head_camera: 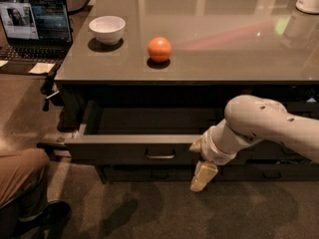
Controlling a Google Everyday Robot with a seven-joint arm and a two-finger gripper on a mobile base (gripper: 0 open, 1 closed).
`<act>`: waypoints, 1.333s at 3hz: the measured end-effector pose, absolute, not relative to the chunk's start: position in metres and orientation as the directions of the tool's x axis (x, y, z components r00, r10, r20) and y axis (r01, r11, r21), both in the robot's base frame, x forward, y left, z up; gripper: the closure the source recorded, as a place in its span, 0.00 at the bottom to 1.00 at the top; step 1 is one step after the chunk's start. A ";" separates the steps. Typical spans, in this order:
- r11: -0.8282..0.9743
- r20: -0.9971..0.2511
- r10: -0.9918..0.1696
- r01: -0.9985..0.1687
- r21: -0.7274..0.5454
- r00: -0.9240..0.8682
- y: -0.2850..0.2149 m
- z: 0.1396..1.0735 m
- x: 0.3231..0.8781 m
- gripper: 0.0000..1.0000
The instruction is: Close top drawer
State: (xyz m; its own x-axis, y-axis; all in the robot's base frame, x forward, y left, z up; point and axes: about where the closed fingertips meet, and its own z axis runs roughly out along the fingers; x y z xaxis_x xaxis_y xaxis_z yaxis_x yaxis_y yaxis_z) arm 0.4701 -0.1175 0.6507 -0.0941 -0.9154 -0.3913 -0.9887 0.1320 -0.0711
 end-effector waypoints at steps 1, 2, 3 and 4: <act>0.126 -0.388 -0.918 -0.988 -0.091 -0.082 -0.112 0.654 0.492 0.00; 0.107 -0.391 -0.919 -0.989 -0.106 -0.058 -0.098 0.658 0.524 0.00; 0.083 -0.392 -0.919 -0.991 -0.105 -0.036 -0.077 0.656 0.556 0.00; 0.083 -0.392 -0.919 -0.991 -0.105 -0.036 -0.077 0.656 0.556 0.00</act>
Offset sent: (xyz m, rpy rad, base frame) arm 0.1264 0.0504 0.0178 0.0012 -0.0738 0.0645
